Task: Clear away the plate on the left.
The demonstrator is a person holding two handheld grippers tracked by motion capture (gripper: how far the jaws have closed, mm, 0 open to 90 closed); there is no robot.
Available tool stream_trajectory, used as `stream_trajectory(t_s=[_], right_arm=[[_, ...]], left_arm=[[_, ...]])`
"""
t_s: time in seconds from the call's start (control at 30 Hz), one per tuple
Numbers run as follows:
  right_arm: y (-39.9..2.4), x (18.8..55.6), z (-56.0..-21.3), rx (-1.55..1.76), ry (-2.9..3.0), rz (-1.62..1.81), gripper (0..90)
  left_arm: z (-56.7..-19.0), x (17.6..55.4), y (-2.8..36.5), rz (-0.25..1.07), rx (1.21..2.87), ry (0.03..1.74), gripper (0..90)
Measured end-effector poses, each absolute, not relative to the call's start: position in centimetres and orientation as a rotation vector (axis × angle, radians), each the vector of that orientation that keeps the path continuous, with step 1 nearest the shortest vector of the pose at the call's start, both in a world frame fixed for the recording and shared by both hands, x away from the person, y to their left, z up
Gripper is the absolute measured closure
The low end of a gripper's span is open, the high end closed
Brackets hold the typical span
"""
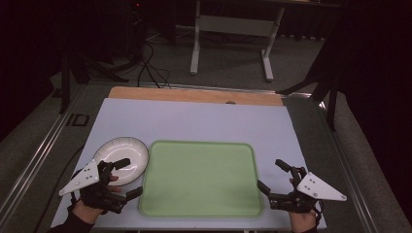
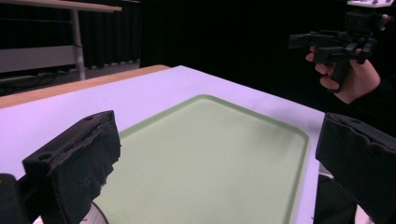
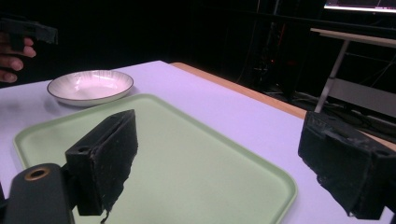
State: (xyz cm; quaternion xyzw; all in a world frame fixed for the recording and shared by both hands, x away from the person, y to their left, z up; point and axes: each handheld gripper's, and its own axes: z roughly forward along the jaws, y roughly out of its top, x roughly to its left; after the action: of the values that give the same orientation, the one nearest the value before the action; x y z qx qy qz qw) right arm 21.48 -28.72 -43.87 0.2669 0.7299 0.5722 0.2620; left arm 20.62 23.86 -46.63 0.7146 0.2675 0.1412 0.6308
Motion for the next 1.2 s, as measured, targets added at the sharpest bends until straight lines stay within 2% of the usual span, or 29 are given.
stream_trajectory(t_s=[0.4, 0.57, 0.73, 0.9, 1.2], right_arm=[[-28.7, 21.1, -43.7, 0.703, 1.977, 1.556, 11.9], [-28.7, 21.0, -43.7, 0.696, 1.979, 1.557, 11.9], [-28.6, 20.8, -43.5, 0.687, 1.971, 1.553, 11.9], [-28.3, 20.6, -43.3, 0.672, 1.970, 1.547, 11.9], [-28.4, 20.6, -43.1, 0.667, 1.955, 1.561, 11.9]], left_arm=[[-46.5, 20.5, 23.5, 0.332, 1.656, 0.616, 0.1], [-45.6, 20.2, 23.0, 0.262, 1.664, 0.630, 0.1], [-44.1, 19.6, 21.8, 0.174, 1.706, 0.549, 0.1], [-42.3, 19.2, 20.8, 0.170, 1.745, 0.498, 0.1], [-39.2, 19.9, 21.8, 0.227, 1.755, 0.490, 0.2]])
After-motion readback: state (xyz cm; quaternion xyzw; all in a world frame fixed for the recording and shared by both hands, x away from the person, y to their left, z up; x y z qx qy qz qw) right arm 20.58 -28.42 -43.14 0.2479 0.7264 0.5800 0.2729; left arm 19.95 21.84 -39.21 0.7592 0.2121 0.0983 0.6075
